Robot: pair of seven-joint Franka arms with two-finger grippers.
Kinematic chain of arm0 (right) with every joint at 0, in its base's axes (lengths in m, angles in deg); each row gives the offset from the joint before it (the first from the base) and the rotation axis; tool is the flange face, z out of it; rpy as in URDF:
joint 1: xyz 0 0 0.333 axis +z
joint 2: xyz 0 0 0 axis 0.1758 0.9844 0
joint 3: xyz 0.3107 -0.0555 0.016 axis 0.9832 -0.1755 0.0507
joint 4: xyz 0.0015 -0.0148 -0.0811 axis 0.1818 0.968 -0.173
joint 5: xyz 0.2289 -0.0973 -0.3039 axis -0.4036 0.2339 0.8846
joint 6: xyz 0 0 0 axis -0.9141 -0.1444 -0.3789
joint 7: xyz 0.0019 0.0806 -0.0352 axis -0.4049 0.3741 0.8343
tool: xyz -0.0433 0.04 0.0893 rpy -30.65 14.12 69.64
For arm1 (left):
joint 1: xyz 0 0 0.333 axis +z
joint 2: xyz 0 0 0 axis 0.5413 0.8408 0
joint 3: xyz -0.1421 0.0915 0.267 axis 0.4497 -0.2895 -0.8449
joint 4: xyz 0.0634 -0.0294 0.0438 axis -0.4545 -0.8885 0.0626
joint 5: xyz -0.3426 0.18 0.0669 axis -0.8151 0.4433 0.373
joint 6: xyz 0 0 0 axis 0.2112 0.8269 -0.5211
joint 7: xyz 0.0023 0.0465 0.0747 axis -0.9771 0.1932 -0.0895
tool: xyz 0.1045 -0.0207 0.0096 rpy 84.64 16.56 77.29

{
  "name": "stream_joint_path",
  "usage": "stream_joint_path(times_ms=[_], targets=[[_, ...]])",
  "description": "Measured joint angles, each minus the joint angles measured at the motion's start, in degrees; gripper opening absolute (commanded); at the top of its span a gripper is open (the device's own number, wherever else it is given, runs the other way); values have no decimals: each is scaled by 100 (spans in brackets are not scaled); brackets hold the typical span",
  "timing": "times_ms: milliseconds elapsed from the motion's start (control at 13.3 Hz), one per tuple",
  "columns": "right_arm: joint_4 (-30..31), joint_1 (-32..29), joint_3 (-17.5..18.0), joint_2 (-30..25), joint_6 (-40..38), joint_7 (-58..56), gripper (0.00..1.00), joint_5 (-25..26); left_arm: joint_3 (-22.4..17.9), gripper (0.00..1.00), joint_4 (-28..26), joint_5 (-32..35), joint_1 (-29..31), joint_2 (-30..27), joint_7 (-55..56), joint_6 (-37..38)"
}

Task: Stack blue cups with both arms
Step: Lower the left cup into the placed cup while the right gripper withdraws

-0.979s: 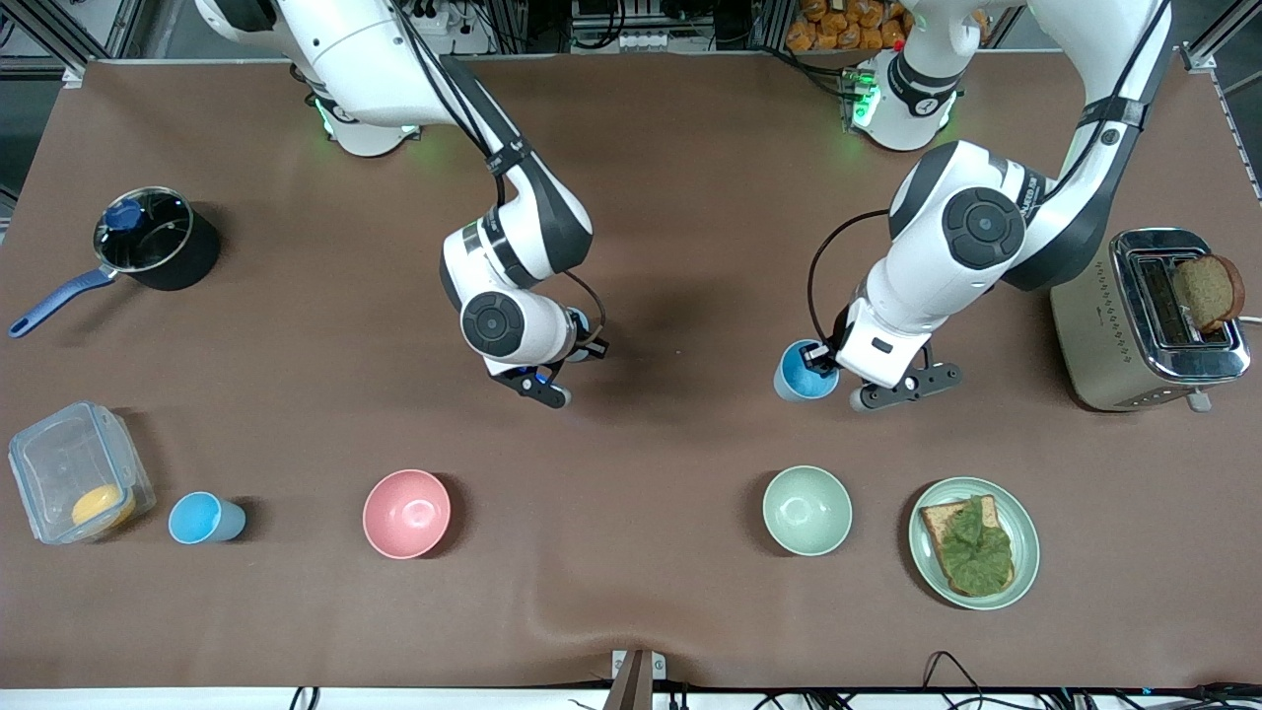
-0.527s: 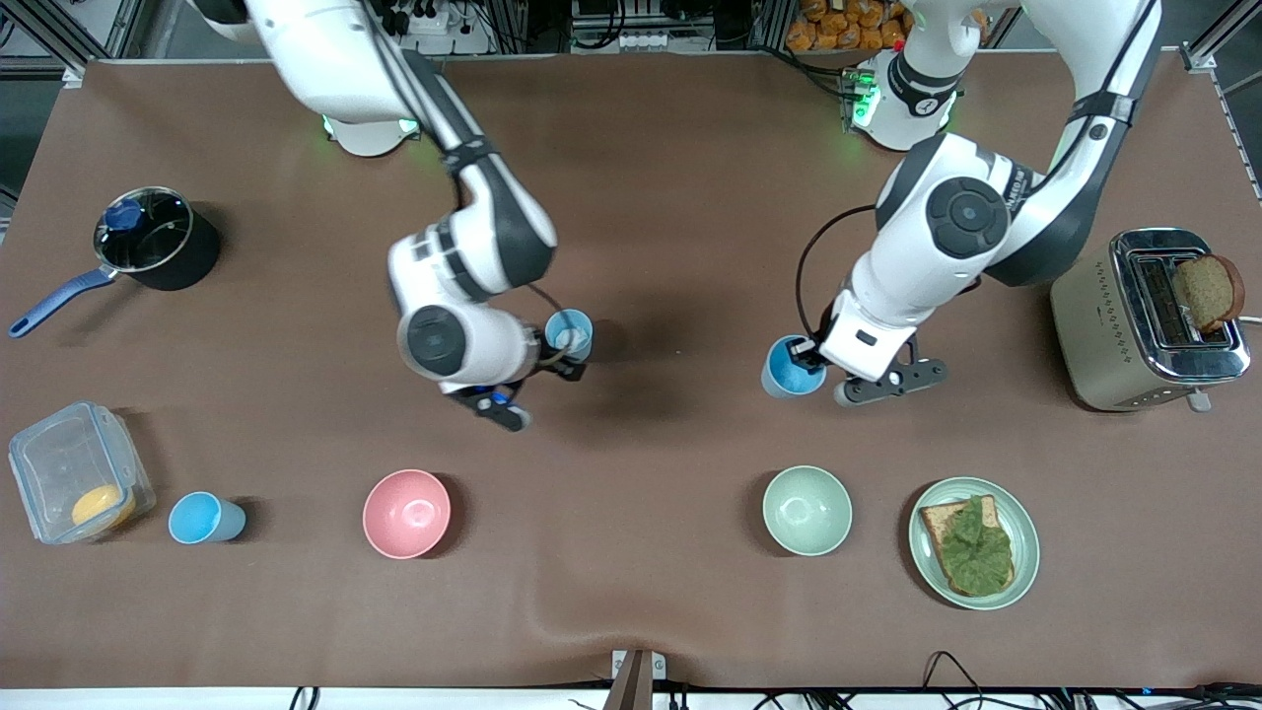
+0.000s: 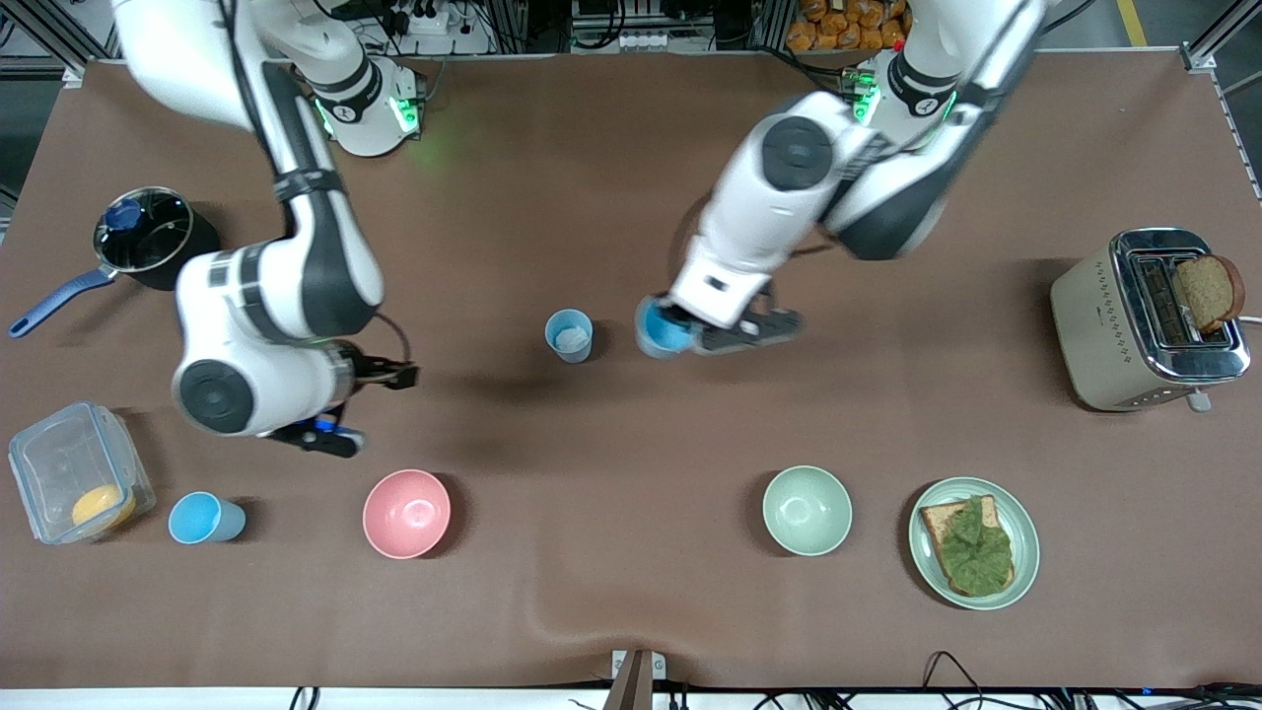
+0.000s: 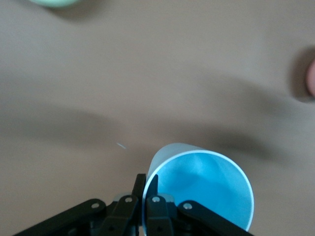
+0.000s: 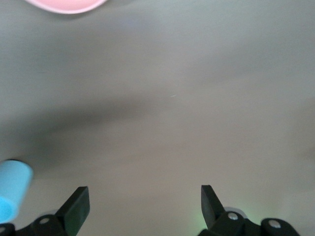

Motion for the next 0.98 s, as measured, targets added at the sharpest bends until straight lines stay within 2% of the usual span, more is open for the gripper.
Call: stream_joint_path(times_ms=[151, 301, 452, 603, 753, 829, 904, 979], targets=[[2, -377, -16, -29, -19, -649, 100, 135, -299, 0, 433, 540, -763, 478, 689, -35], [27, -709, 3, -233, -10, -1042, 100, 385, -855, 0, 705, 716, -1603, 875, 1238, -262], [230, -1079, 162, -691, 118, -1513, 100, 478, -1482, 0, 948, 747, -2401, 1221, 1662, -412], [672, -1316, 270, -1328, 352, -1712, 100, 575, -1799, 0, 1064, 748, -2817, 1431, 1786, -425], [1000, -1465, 321, -1918, 420, -1726, 100, 692, -1833, 2, 1084, 750, -2876, 1539, 1799, -425], [1085, -1512, 340, -2172, 438, -1733, 100, 880, -1837, 41, 1086, 760, -2877, 1584, 1799, -425], [1144, -1556, 384, -2387, 438, -1737, 100, 1106, -1841, 99, 1088, 774, -2876, 1616, 1799, -425], [1193, -1606, 453, -2550, 423, -1738, 100, 1238, -1849, 100, 1093, 788, -2874, 1628, 1798, -425]])
